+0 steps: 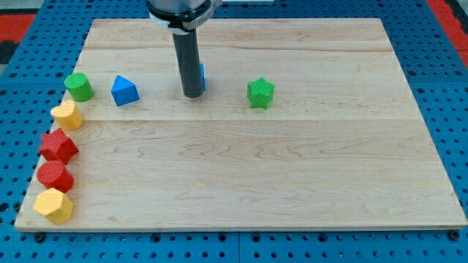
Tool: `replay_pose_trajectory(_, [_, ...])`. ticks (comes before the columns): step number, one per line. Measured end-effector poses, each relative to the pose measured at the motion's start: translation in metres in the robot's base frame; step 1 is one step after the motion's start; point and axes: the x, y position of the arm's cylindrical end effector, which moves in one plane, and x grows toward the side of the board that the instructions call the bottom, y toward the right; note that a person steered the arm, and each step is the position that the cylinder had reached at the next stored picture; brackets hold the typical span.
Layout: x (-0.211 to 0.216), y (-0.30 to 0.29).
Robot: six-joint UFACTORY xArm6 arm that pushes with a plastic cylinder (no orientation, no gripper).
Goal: Move the blue cube close to the green star
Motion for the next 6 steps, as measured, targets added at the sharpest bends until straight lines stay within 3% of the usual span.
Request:
replay_pose_trajectory(1, [-0.001, -0.012])
replay_pose_trajectory(3, [-0.049, -0.049])
replay_pose_trajectory(4, [-0.086, -0.001])
replay_pose_trajectory(6, [-0.097, 0.046])
